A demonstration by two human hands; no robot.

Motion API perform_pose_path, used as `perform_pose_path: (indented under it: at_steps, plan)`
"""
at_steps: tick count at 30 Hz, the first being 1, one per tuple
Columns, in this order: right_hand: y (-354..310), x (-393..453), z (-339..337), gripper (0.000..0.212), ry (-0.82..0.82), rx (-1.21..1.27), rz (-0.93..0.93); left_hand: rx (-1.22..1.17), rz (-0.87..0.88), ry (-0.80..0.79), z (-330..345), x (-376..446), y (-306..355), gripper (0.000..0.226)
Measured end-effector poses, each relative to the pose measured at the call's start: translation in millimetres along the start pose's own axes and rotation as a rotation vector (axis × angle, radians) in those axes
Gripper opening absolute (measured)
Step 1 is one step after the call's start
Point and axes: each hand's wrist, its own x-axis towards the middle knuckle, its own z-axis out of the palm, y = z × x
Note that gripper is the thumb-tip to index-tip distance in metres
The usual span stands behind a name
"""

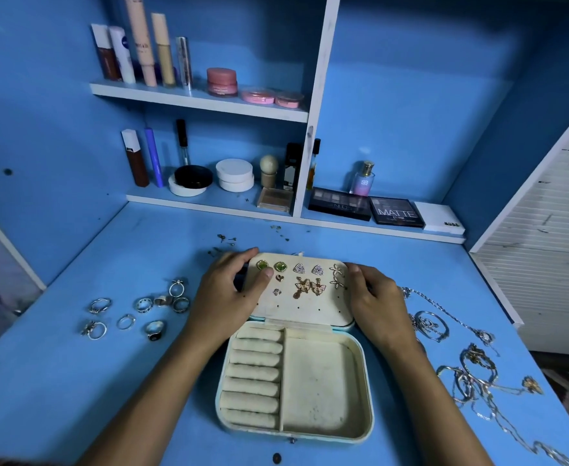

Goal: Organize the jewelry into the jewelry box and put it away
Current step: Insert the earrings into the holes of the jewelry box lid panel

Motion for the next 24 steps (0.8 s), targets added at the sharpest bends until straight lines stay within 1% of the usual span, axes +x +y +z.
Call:
perform_pose_path:
  at_steps: [2,4,8,13,15,18,19,24]
  plan:
    - [0.9,0.5,-0.8,0.037,-0.008,-0.003,0.007,-0.020,-0.005,0.027,0.2,-0.2,-1.1,0.044]
    - [0.8,1.5,-1.0,0.038,-0.012,-0.001,0.011,-0.016,0.000,0.068,1.2,-0.1,-1.4,0.035]
    - [-2.5,7.5,-4.5,0.038,-0.028,-0.043,0.027,0.004,0.037,0.127,3.3,0.5,-1.6,0.028]
    - [-8.6,24.1,-10.0,0.044,-0.094,-0.143,0.009,0.012,0.055,0.159,2.6,-0.2,-0.1,0.024]
    - [-15.1,34.4,-11.2,0.039,-0.114,-0.201,-0.027,-0.003,0.039,0.158,3.1,-0.2,-0.2,0.021]
    - [-26.6,52.5,-9.0,0.027,-0.138,-0.241,-0.119,-0.039,-0.012,0.164,3.2,-0.5,0.0,0.009]
    - [-30.7,59.4,-5.3,0.022,-0.163,-0.250,-0.160,-0.047,-0.023,0.169,3.0,0.0,-0.5,0.009]
    - [-48.3,92.5,22.3,0.010,-0.370,-0.253,-0.333,-0.123,-0.034,0.193,3.9,-1.4,-0.3,0.012]
